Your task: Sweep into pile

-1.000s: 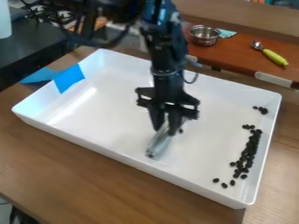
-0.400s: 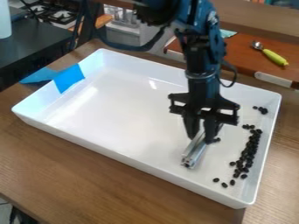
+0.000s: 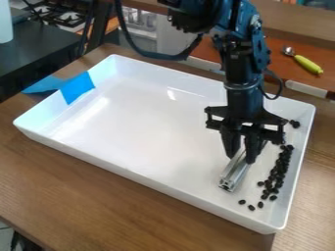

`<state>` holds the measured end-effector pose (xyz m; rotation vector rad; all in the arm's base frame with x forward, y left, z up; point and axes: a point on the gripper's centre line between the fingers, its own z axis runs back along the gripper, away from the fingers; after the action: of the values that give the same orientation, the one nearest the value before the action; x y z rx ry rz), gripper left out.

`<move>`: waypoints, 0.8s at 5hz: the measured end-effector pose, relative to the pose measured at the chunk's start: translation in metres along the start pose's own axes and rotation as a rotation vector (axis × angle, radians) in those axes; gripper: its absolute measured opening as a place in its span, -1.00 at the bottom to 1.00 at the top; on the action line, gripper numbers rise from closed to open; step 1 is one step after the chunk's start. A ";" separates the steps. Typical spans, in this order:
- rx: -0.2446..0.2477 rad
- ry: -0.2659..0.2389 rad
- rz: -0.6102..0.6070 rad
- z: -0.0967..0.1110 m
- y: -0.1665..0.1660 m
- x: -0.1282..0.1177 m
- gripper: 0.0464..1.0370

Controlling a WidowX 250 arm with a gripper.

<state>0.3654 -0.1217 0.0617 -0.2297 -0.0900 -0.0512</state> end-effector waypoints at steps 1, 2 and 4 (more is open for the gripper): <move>-0.027 0.021 -0.016 0.006 -0.004 0.000 -0.44; -0.064 0.026 -0.010 0.021 0.008 0.001 -0.44; -0.056 -0.118 -0.033 0.090 0.071 0.003 -0.44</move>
<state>0.3649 -0.0319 0.1333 -0.2869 -0.2096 -0.0733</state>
